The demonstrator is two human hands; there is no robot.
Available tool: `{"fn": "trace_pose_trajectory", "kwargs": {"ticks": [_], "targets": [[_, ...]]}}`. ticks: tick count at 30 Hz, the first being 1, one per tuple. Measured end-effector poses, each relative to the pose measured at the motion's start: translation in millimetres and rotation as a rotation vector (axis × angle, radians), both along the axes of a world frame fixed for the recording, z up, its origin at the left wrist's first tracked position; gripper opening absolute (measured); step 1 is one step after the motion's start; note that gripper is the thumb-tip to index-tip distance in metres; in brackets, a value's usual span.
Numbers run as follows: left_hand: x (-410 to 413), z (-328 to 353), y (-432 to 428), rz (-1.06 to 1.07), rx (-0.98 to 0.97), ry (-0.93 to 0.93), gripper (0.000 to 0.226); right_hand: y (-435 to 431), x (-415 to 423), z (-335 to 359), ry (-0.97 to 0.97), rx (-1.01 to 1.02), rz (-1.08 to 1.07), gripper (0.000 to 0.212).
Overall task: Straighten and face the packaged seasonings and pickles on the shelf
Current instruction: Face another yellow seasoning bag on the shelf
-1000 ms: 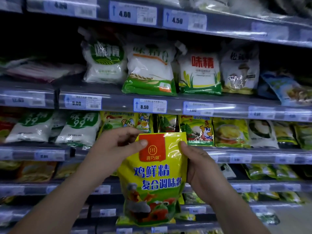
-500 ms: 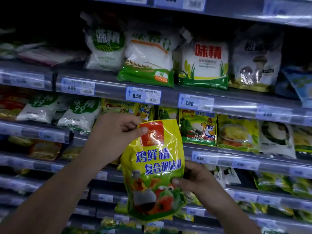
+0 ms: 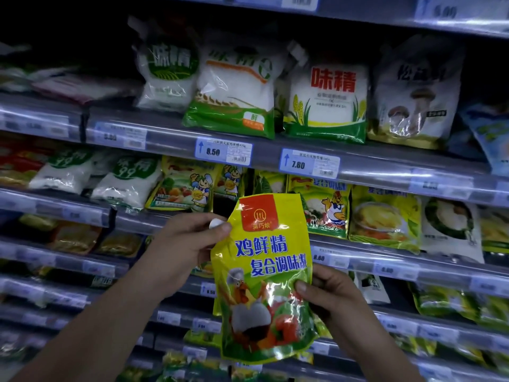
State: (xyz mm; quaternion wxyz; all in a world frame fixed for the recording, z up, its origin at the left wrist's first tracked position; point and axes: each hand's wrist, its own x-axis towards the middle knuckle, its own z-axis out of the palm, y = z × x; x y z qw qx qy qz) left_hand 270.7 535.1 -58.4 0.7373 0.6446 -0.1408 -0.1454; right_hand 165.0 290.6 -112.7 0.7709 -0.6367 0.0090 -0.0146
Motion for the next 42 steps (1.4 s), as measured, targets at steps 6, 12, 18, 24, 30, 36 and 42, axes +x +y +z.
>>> {"fn": "trace_pose_trajectory", "kwargs": {"ticks": [6, 12, 18, 24, 30, 36, 42], "targets": [[3, -1, -6, -0.042, -0.142, 0.088, 0.024, -2, 1, 1, 0.021, 0.110, 0.037, 0.068], [9, -13, 2, 0.105, -0.017, -0.053, 0.039, 9, 7, 4, 0.029, 0.089, -0.033, 0.067], [13, -16, 10, -0.076, 0.032, -0.026, 0.023, 22, 14, 7, 0.087, 0.118, -0.111, 0.050], [27, -21, 14, 0.036, -0.080, 0.147, 0.020, 33, 29, 19, 0.103, 0.110, -0.228, 0.048], [50, -19, 6, 0.007, 0.434, -0.188, 0.031, 49, 81, 37, 0.072, -0.075, -0.529, 0.018], [98, -3, -13, 0.157, 0.486, -0.375, 0.050, 53, 139, 60, -0.059, -0.399, -0.762, 0.026], [122, -14, -22, 0.127, 0.639, -0.455, 0.055, 44, 164, 55, -0.014, -0.735, -0.727, 0.008]]}}
